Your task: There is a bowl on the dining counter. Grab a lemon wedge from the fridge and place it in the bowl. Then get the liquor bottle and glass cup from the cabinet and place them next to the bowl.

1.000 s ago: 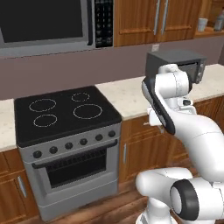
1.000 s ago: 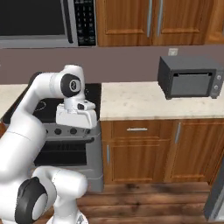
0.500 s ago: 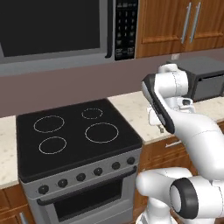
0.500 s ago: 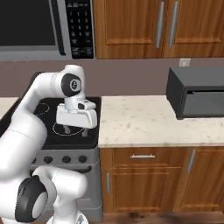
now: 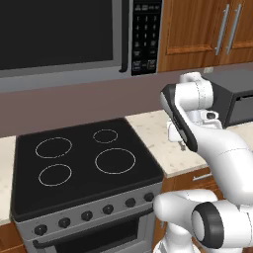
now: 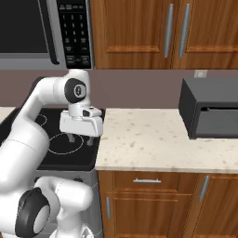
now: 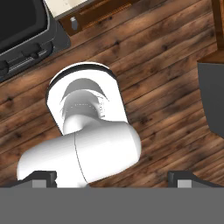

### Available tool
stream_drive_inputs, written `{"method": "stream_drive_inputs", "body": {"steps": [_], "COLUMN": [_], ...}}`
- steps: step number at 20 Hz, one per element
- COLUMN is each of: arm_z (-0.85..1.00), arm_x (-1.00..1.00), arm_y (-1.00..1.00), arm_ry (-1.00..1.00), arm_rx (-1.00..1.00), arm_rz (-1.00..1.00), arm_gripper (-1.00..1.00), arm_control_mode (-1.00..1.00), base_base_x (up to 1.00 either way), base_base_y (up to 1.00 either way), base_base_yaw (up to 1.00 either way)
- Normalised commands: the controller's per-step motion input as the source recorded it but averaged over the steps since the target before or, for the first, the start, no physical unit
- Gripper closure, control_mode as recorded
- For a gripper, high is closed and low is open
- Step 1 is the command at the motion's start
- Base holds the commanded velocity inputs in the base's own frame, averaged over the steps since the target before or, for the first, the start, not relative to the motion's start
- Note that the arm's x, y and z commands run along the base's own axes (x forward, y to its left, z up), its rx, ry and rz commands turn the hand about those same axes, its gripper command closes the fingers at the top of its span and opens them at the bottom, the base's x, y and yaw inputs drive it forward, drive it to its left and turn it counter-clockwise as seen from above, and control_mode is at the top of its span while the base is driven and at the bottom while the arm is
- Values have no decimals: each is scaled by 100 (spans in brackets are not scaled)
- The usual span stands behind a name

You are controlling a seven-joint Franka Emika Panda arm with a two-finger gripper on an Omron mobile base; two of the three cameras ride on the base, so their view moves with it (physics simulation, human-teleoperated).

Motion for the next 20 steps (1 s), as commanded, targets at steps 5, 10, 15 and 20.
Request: {"method": "stream_drive_inputs", "body": {"steps": [5, 10, 15, 20], "arm_z": [0, 0, 0, 0], "arm_x": [0, 0, 0, 0], "arm_y": [0, 0, 0, 0], "arm_ry": [0, 0, 0, 0], "arm_rx": [0, 0, 0, 0], "arm_rz": [0, 0, 0, 0], "arm_gripper": [-100, -100, -100, -100], "arm_control_mode": [100, 100, 100, 100], "base_base_x": [42, 46, 37, 22], "base_base_y": [-54, -61, -69, -78], "base_base_yaw": [12, 9, 7, 5]}}
